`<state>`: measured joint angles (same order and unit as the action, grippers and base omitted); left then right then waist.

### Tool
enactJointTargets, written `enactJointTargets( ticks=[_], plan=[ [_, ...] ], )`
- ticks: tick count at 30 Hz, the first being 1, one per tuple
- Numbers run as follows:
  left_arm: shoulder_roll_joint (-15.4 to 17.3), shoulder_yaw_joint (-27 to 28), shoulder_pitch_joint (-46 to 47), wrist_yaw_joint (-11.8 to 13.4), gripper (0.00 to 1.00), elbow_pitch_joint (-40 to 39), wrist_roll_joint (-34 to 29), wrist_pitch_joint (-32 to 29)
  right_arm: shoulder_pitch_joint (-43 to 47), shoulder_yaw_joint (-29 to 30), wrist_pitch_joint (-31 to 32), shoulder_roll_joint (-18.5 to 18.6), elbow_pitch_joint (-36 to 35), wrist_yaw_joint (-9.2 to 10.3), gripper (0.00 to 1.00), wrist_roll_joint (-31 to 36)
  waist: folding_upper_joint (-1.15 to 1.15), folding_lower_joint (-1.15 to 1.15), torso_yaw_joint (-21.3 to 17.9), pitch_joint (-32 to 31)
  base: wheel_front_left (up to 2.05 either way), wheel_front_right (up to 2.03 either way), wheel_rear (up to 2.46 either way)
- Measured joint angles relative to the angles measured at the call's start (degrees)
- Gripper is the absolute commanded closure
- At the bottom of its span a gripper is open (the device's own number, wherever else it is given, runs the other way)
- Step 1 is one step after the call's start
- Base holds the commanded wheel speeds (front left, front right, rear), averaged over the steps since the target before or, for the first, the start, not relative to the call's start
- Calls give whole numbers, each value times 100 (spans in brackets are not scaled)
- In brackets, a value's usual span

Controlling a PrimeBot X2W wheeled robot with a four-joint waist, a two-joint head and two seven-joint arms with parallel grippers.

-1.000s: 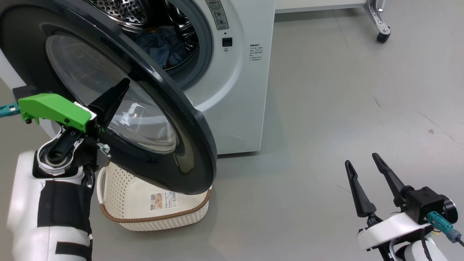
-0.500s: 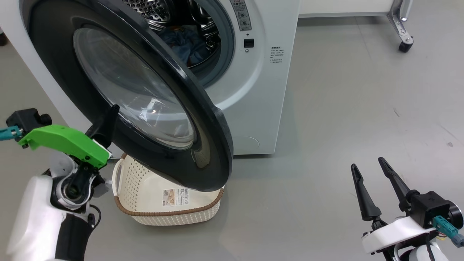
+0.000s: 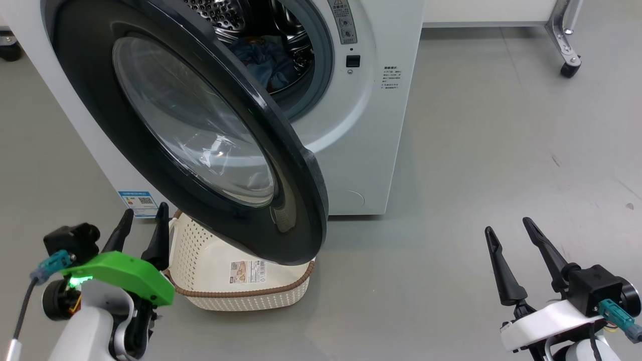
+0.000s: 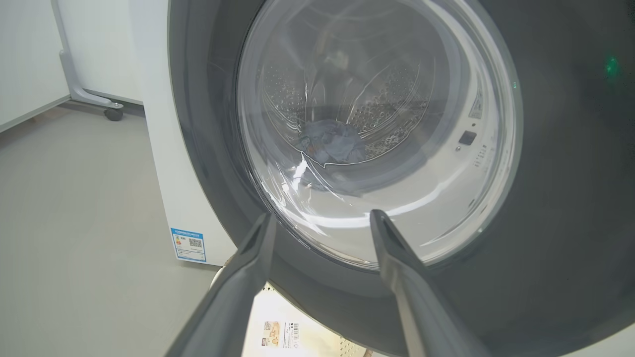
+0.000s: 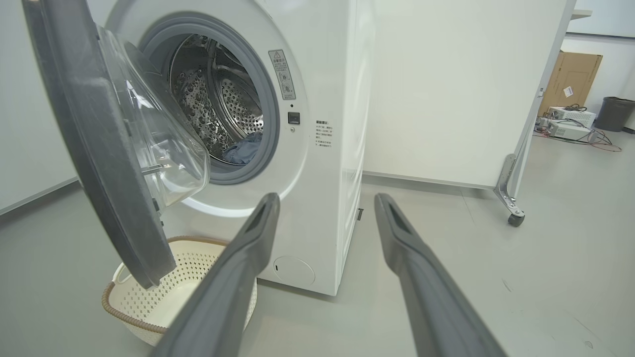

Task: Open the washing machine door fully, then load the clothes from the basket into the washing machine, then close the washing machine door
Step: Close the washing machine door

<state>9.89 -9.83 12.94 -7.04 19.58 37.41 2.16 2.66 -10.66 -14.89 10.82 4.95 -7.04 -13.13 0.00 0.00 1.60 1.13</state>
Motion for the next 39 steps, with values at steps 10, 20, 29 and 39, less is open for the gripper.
enactJointTargets(
  ticks=[10, 20, 29, 39],
  plan=[
    [-105, -174, -712, 0, 0, 313, -464, 1106, 20, 57, 0, 2, -5, 0, 0, 0, 0, 0, 28, -9, 0, 0, 0],
    [-135, -224, -889, 60, 0, 363, -1065, 1237, 32, 105, 0, -12, -2, 0, 0, 0, 0, 0, 40, -55, 0, 0, 0],
    [-172, 220, -1189, 162, 0, -80, -1319, 1235, 137, 226, 0, -43, 7, 0, 0, 0, 0, 0, -31, -102, 0, 0, 0],
    [-377, 599, -1424, 204, 0, -492, -1528, 1235, 176, 267, 0, -46, 11, 0, 0, 5, 0, 0, -75, -143, 0, 0, 0]
  ],
)
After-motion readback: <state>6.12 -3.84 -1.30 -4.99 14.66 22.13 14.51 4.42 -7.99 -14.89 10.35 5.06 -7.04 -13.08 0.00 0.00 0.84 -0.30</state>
